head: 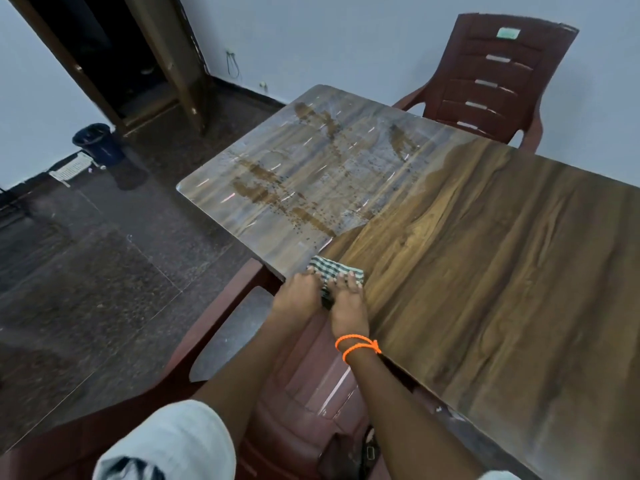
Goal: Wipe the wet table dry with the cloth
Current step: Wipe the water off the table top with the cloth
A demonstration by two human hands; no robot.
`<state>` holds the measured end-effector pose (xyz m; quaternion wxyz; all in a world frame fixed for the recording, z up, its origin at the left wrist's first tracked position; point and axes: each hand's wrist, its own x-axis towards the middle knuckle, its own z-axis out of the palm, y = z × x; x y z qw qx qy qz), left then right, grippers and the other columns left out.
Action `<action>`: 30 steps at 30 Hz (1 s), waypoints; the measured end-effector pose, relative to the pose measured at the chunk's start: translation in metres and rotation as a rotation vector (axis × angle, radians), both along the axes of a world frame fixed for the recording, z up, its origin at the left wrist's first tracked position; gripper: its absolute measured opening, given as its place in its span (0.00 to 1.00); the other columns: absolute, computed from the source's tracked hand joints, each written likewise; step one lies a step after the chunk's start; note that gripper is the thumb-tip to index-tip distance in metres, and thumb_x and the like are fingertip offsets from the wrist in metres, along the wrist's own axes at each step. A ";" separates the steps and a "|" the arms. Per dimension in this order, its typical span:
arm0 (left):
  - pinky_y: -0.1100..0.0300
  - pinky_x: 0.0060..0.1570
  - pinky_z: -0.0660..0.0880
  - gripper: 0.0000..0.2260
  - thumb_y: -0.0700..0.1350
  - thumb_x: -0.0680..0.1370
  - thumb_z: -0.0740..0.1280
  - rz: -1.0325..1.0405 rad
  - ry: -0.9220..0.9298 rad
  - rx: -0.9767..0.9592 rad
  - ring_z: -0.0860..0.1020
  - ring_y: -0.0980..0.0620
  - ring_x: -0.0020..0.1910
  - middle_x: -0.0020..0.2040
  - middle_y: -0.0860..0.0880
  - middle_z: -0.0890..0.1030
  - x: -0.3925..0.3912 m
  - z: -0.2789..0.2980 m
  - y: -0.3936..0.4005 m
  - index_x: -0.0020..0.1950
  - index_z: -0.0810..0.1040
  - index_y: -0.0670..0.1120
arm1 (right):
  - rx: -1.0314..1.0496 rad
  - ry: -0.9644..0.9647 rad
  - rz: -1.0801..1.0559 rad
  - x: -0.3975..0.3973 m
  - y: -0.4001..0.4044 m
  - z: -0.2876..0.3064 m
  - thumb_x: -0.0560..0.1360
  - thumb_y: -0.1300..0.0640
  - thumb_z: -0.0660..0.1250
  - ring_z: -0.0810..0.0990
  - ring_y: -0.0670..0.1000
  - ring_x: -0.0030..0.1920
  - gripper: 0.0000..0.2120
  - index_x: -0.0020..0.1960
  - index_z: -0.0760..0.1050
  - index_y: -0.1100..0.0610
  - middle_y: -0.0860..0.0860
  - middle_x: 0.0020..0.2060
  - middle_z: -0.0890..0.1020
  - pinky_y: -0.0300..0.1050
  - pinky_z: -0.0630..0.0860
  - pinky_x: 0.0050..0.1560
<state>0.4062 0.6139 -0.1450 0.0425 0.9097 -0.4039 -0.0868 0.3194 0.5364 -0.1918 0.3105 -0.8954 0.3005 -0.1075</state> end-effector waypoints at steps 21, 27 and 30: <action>0.50 0.56 0.74 0.13 0.44 0.77 0.59 -0.255 0.125 0.012 0.77 0.43 0.57 0.57 0.44 0.77 0.048 0.000 0.027 0.58 0.77 0.47 | 0.043 0.017 -0.310 0.034 0.051 -0.003 0.76 0.64 0.56 0.63 0.57 0.73 0.21 0.66 0.74 0.53 0.57 0.72 0.67 0.49 0.68 0.65; 0.50 0.55 0.73 0.14 0.41 0.77 0.59 -0.427 0.137 0.023 0.76 0.42 0.57 0.58 0.45 0.77 0.112 -0.003 0.042 0.60 0.76 0.47 | 0.055 -0.059 -0.515 0.090 0.079 -0.004 0.70 0.72 0.62 0.66 0.59 0.71 0.22 0.61 0.78 0.59 0.58 0.67 0.73 0.41 0.60 0.68; 0.51 0.55 0.72 0.14 0.40 0.77 0.59 -0.515 0.164 0.018 0.77 0.43 0.56 0.58 0.44 0.77 0.132 -0.002 0.050 0.61 0.76 0.48 | -0.001 -0.067 -0.525 0.102 0.095 -0.002 0.67 0.75 0.62 0.68 0.61 0.70 0.23 0.57 0.80 0.60 0.59 0.63 0.77 0.45 0.62 0.67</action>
